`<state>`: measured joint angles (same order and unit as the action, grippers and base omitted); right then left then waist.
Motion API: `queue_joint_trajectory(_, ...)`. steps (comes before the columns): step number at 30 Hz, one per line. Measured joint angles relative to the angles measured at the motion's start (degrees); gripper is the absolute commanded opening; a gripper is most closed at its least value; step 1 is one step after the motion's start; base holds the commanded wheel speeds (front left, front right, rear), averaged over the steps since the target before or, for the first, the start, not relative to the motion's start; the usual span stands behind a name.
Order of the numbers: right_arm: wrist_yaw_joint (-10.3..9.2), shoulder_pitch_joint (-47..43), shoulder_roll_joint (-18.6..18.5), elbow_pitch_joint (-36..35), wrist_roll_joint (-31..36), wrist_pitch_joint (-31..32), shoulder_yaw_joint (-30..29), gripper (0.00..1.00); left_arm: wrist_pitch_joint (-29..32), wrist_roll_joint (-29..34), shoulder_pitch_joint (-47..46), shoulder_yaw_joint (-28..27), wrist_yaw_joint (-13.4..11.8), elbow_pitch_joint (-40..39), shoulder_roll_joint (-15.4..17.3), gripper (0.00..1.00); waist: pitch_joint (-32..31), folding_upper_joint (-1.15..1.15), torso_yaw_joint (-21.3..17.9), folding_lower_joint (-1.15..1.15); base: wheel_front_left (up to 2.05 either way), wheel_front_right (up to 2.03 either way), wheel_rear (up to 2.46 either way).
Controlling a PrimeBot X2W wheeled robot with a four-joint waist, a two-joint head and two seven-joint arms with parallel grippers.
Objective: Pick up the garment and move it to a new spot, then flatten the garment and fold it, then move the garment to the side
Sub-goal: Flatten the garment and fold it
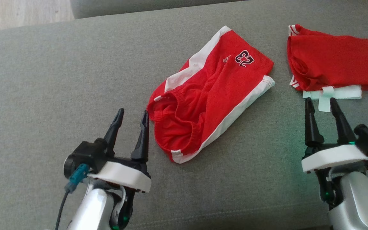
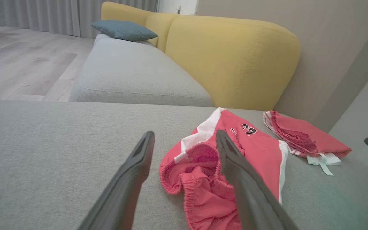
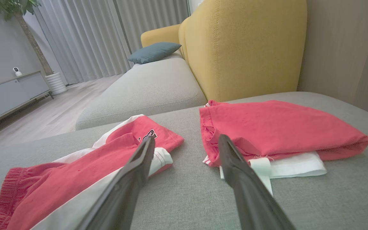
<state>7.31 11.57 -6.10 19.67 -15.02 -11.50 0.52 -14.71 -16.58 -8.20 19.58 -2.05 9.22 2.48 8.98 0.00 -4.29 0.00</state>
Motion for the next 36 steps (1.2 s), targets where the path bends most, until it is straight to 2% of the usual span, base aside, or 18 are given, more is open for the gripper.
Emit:
queue_joint_trajectory(4,0.00,0.0,0.0,-1.4,0.4,0.9,-1.1,1.00,0.0,1.9,-0.3,0.5,3.4,1.4,0.0,1.00,0.4,0.00,-0.3,0.00,0.00,0.00,0.00)
queue_joint_trajectory(8,0.00,-0.1,0.2,-1.8,0.4,1.0,-1.6,1.00,0.0,5.6,-0.9,5.4,7.2,7.4,1.9,1.00,0.4,0.00,-0.2,0.00,0.00,0.00,0.00)
queue_joint_trajectory(13,0.00,-0.5,0.8,-1.8,0.4,1.4,-1.7,1.00,1.2,6.2,-3.5,11.5,9.1,10.8,4.9,1.00,0.1,0.00,-0.3,0.00,0.00,0.00,0.00)
queue_joint_trajectory(17,0.00,-0.5,1.4,-1.6,0.5,1.5,-1.9,1.00,4.8,6.4,-7.1,20.0,9.5,10.4,8.4,1.00,0.1,0.00,-0.6,0.00,0.00,0.00,0.00)
queue_joint_trajectory(19,0.00,-0.5,1.7,-1.2,0.5,1.5,-2.3,1.00,7.5,4.1,-8.9,25.9,9.5,9.2,10.8,1.00,0.2,0.00,-0.7,0.00,0.00,0.00,0.00)
queue_joint_trajectory(21,0.00,-0.5,1.7,-0.9,0.5,1.5,-2.3,1.00,9.2,2.9,-10.1,28.3,9.6,8.9,12.2,1.00,0.3,0.00,-0.8,0.00,0.00,0.00,0.00)
queue_joint_trajectory(27,0.00,-0.5,1.9,-0.7,0.5,1.5,-2.1,1.00,12.8,3.5,-13.8,28.9,9.6,10.2,15.3,1.00,0.5,0.00,-1.6,0.00,0.00,0.00,0.00)
queue_joint_trajectory(36,0.00,-0.4,2.0,-0.5,0.4,1.5,-2.0,1.00,13.7,3.3,-14.8,31.7,9.6,10.7,16.2,1.00,1.4,0.00,-2.5,0.00,0.00,0.00,0.00)
